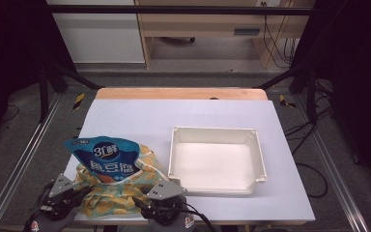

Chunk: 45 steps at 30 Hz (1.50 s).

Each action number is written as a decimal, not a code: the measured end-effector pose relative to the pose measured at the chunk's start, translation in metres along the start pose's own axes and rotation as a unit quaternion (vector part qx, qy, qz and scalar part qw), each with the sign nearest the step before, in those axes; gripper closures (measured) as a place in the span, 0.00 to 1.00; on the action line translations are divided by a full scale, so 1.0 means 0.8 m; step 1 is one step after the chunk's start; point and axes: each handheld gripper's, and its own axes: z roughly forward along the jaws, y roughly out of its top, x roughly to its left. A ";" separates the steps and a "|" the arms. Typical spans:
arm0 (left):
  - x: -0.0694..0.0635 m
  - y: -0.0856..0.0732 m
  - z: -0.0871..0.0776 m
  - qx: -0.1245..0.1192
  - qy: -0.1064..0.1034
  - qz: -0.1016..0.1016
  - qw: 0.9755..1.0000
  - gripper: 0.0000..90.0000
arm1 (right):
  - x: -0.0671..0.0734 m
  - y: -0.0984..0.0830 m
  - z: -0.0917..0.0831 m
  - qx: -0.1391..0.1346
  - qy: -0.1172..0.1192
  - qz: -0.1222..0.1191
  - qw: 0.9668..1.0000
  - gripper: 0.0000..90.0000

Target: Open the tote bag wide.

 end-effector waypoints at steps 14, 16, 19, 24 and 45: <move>0.000 0.000 -0.001 -0.001 -0.002 0.001 1.000 0.99 | -0.027 0.022 0.032 0.017 -0.061 -0.002 0.998 0.98; 0.000 0.000 -0.001 -0.003 -0.003 -0.002 1.000 0.99 | -0.026 0.009 0.040 0.035 -0.065 -0.005 0.997 1.00; 0.000 0.000 -0.001 -0.004 -0.003 -0.003 1.000 0.98 | -0.025 -0.012 0.048 0.057 -0.058 0.002 0.997 1.00; 0.001 0.000 -0.001 -0.002 -0.004 -0.003 1.000 0.97 | -0.023 -0.036 0.057 0.078 -0.057 0.014 0.995 1.00; 0.010 0.023 -0.047 -0.100 -0.012 -0.032 0.994 0.82 | -0.028 -0.057 0.070 0.090 -0.051 0.027 0.994 1.00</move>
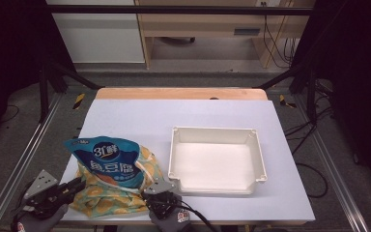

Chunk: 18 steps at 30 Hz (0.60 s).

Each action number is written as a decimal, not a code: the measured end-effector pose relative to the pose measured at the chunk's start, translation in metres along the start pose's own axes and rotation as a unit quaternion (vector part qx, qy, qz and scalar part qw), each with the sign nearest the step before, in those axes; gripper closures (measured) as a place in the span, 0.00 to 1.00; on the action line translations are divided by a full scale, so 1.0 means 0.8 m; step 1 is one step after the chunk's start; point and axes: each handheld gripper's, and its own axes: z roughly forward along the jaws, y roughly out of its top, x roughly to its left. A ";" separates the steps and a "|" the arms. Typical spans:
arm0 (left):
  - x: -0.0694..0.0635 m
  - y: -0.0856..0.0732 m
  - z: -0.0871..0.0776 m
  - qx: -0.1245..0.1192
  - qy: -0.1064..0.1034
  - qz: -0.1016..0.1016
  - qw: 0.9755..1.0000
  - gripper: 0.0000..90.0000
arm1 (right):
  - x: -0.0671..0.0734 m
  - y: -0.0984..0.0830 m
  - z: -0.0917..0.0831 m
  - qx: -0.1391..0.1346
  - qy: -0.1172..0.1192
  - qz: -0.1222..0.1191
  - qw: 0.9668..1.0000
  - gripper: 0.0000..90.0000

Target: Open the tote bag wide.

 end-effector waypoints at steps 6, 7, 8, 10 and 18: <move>-0.005 0.018 0.011 -0.009 -0.001 0.034 0.999 0.94 | -0.001 -0.002 0.000 -0.005 0.002 0.002 1.000 1.00; -0.005 0.018 0.016 -0.004 -0.003 0.041 0.999 0.96 | -0.001 -0.002 0.000 -0.006 0.003 0.004 1.000 1.00; -0.006 0.018 0.020 0.001 -0.005 0.047 0.999 0.97 | -0.001 -0.002 0.000 -0.007 0.003 0.004 1.000 1.00; -0.006 0.014 0.029 0.012 -0.002 0.054 0.998 0.98 | -0.001 -0.003 0.000 -0.008 0.004 0.004 1.000 1.00; 0.005 -0.016 0.052 0.073 0.001 0.042 0.996 1.00 | 0.000 -0.003 0.000 -0.009 -0.002 -0.002 1.000 1.00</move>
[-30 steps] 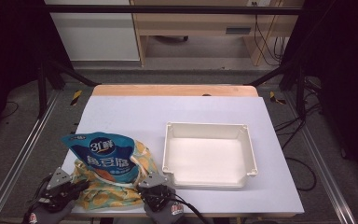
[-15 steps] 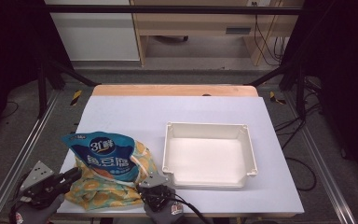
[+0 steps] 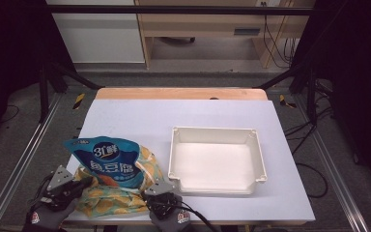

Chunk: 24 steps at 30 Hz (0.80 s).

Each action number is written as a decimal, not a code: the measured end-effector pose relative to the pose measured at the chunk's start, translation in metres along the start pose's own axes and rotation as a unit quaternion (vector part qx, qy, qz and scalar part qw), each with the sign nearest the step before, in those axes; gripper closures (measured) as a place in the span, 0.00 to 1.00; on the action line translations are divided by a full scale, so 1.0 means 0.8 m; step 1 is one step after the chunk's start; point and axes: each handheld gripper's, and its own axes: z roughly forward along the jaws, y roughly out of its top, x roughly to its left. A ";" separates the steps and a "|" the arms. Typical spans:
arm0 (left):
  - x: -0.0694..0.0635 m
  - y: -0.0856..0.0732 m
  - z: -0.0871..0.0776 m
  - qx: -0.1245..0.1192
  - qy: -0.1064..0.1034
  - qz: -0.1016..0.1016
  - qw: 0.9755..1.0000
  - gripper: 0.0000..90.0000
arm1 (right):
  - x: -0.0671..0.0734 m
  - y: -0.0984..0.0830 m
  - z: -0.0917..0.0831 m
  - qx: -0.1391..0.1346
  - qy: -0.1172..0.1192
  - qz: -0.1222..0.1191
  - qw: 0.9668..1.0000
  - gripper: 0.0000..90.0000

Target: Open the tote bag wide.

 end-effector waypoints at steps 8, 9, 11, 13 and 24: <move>-0.001 -0.008 0.015 0.031 -0.003 0.015 0.999 0.98 | -0.002 0.001 0.000 0.003 0.006 0.003 1.000 1.00; -0.001 -0.008 0.015 0.033 -0.004 0.012 0.999 0.98 | -0.002 0.001 0.000 0.004 0.006 0.003 1.000 1.00; 0.001 -0.011 0.018 0.039 -0.009 0.010 0.999 0.97 | -0.003 0.002 0.000 0.004 0.008 0.003 1.000 1.00; 0.002 -0.012 0.018 0.037 -0.010 0.010 0.999 0.97 | -0.004 0.003 0.000 0.007 0.010 0.006 1.000 1.00; 0.004 -0.018 0.027 0.055 -0.021 0.007 0.998 0.96 | -0.006 0.007 0.000 0.017 0.013 0.002 1.000 0.97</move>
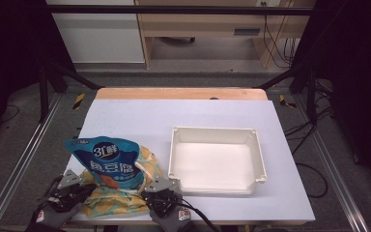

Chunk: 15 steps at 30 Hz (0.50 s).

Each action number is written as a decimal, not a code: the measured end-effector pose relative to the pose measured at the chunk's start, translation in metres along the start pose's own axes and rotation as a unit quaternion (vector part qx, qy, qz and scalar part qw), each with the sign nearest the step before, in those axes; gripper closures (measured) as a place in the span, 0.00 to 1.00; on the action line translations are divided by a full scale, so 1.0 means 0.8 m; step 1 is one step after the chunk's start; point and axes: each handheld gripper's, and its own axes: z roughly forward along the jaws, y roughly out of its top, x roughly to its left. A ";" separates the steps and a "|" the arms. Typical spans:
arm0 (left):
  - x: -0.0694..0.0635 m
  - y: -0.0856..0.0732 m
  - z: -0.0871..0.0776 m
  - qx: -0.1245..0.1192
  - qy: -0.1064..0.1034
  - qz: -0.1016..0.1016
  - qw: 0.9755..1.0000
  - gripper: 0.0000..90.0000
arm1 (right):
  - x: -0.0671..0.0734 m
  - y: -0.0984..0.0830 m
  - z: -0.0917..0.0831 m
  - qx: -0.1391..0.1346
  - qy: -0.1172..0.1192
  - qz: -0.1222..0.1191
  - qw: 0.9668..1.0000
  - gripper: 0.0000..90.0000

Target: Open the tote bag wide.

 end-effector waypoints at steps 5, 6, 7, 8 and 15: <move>0.000 0.001 -0.002 -0.003 -0.003 -0.002 1.000 0.90 | 0.000 0.002 -0.003 -0.003 0.006 0.007 1.000 0.89; -0.001 0.001 -0.003 -0.008 -0.002 -0.002 1.000 0.88 | -0.001 0.002 -0.005 -0.006 0.008 0.009 1.000 0.87; -0.001 0.002 -0.005 -0.013 -0.003 0.002 1.000 0.86 | -0.002 0.003 -0.007 -0.011 0.008 0.008 1.000 0.85; -0.001 0.002 -0.008 -0.020 -0.004 0.005 1.000 0.84 | -0.002 0.004 -0.009 -0.016 0.008 0.008 1.000 0.84; -0.001 0.002 -0.028 -0.066 -0.010 -0.010 0.998 0.74 | 0.001 0.015 -0.031 -0.043 0.004 -0.008 0.999 0.74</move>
